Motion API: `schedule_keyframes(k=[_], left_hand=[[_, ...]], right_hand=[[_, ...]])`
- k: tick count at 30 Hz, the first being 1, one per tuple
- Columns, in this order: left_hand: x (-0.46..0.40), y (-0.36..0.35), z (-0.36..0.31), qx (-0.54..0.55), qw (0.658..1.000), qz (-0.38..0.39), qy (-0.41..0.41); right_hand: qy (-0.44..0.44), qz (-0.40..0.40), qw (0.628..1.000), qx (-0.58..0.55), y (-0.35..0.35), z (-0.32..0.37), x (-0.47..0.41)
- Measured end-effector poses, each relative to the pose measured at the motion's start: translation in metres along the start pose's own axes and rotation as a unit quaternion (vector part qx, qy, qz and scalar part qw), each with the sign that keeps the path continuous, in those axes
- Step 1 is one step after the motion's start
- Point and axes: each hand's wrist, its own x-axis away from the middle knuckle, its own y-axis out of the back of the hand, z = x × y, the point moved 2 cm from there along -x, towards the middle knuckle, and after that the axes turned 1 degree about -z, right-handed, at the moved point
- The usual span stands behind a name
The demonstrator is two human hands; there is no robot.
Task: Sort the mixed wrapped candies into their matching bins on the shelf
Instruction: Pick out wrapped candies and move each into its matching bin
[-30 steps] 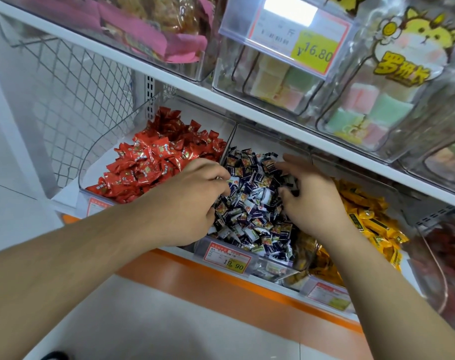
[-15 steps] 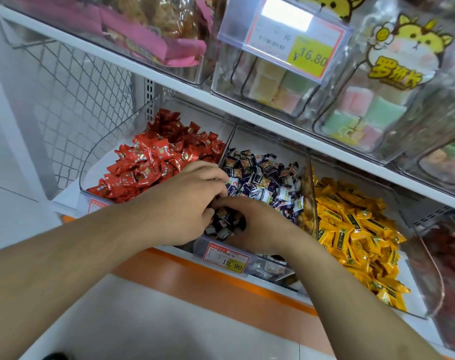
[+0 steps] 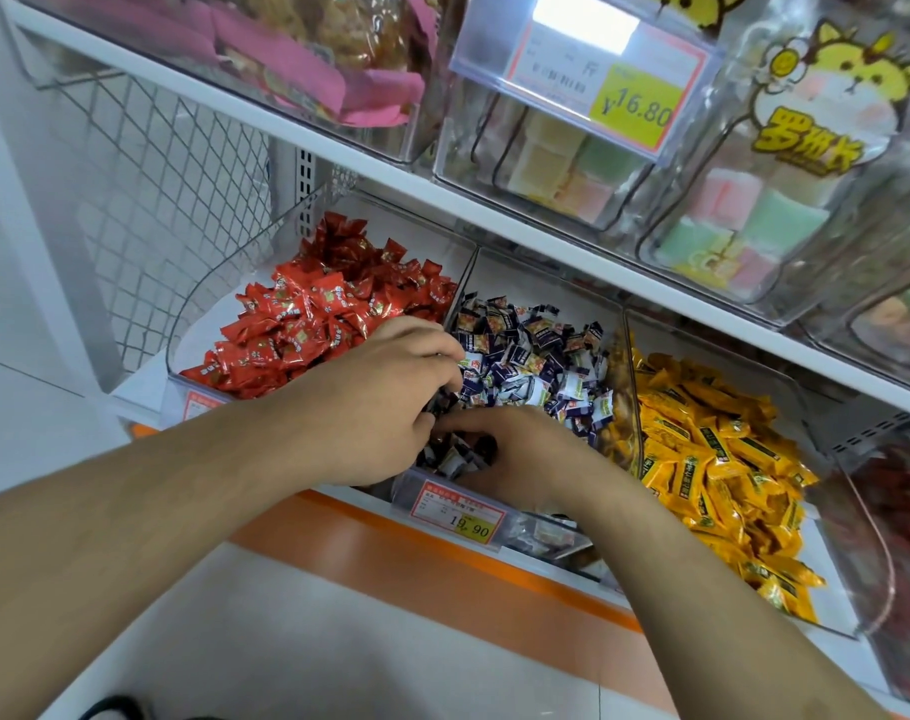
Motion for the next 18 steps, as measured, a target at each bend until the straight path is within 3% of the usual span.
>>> schedule_keyframes(k=[11, 18], left_hand=[[0.000, -0.001, 0.000, 0.003, 1.000, 0.001, 0.000], [-0.001, -0.001, 0.000, 0.001, 1.000, 0.006, 0.006]], right_hand=[[-0.020, -0.037, 0.998, -0.042, 0.003, -0.005, 0.003], [-0.049, -0.141, 0.984, -0.095, 0.031, -0.012, 0.013]])
